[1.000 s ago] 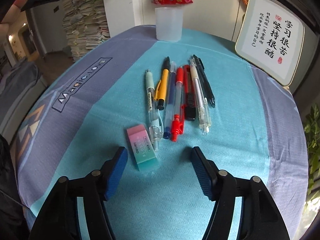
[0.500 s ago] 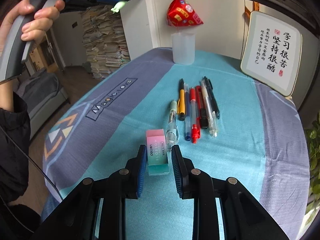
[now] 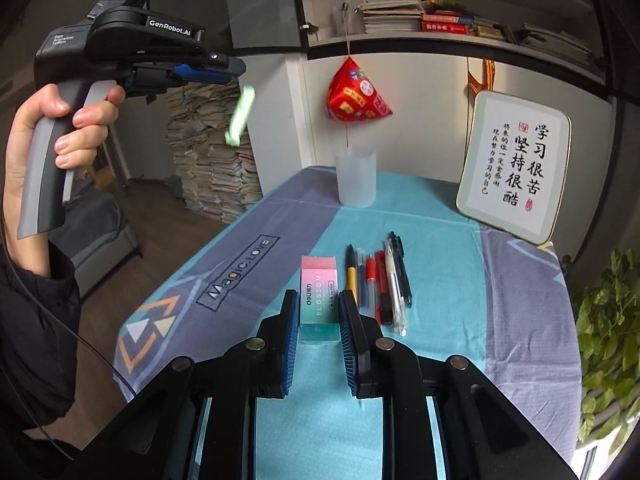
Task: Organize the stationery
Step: 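Carry the highlighter into the clear cup and open the left gripper while the right lifts the eraser, then lower the pink eraser into the clear cup and open the right gripper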
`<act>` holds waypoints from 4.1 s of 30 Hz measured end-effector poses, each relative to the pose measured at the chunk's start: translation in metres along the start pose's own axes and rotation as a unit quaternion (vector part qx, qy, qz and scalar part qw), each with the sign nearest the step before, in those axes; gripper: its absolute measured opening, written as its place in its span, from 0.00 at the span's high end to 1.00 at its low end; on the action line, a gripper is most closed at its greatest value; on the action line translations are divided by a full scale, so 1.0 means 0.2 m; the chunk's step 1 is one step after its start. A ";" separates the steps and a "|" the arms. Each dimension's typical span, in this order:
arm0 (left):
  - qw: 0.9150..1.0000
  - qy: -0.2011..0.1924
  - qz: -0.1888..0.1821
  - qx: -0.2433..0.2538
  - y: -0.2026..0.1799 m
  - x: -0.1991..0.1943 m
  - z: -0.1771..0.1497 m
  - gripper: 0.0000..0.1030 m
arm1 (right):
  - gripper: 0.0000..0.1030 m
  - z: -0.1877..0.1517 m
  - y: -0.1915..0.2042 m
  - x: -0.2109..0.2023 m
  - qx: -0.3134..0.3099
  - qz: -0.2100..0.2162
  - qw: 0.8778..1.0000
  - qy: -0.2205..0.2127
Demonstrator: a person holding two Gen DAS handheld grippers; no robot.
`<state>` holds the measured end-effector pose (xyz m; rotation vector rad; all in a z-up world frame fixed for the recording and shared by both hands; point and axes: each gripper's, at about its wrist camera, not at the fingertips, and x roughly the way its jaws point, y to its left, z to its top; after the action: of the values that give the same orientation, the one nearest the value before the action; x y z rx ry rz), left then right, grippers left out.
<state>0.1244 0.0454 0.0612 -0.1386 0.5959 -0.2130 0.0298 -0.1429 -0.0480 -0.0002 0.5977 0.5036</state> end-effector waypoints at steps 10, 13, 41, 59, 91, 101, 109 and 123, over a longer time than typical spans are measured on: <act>1.000 0.001 0.005 0.015 0.01 0.02 0.02 0.85 | 0.79 0.22 -0.05 0.04 -0.007 -0.005 1.000 -0.025; 1.000 0.018 -0.003 0.017 0.04 0.09 -0.03 0.85 | 0.79 0.28 -0.08 0.10 -0.007 0.005 1.000 -0.024; 0.850 0.275 -0.239 0.381 -0.07 0.99 -0.71 0.84 | 0.79 0.39 -0.33 0.20 0.044 0.010 0.999 -0.031; 0.962 0.110 -0.157 0.195 0.13 0.69 -0.17 0.84 | 0.79 0.62 -0.29 0.35 0.008 0.045 0.999 -0.015; 0.986 0.076 -0.150 -0.002 0.34 1.36 0.13 0.84 | 0.79 0.93 -0.55 1.08 0.132 0.062 0.989 0.007; 0.985 0.097 -0.145 -0.005 0.36 1.41 0.11 0.83 | 0.79 0.94 -0.55 1.05 0.125 0.045 0.991 0.000; 0.982 0.102 -0.156 -0.026 0.38 1.39 0.13 0.75 | 0.79 0.93 -0.55 1.07 0.126 0.050 0.991 0.005; 0.982 0.015 -0.168 -0.079 0.47 1.07 0.28 0.61 | 0.79 0.86 -0.57 1.32 0.178 0.085 0.980 0.035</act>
<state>0.3439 0.0885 -0.0265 -0.3925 0.6170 -0.4960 0.3605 -0.0983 -0.0631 0.3779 0.7549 0.5578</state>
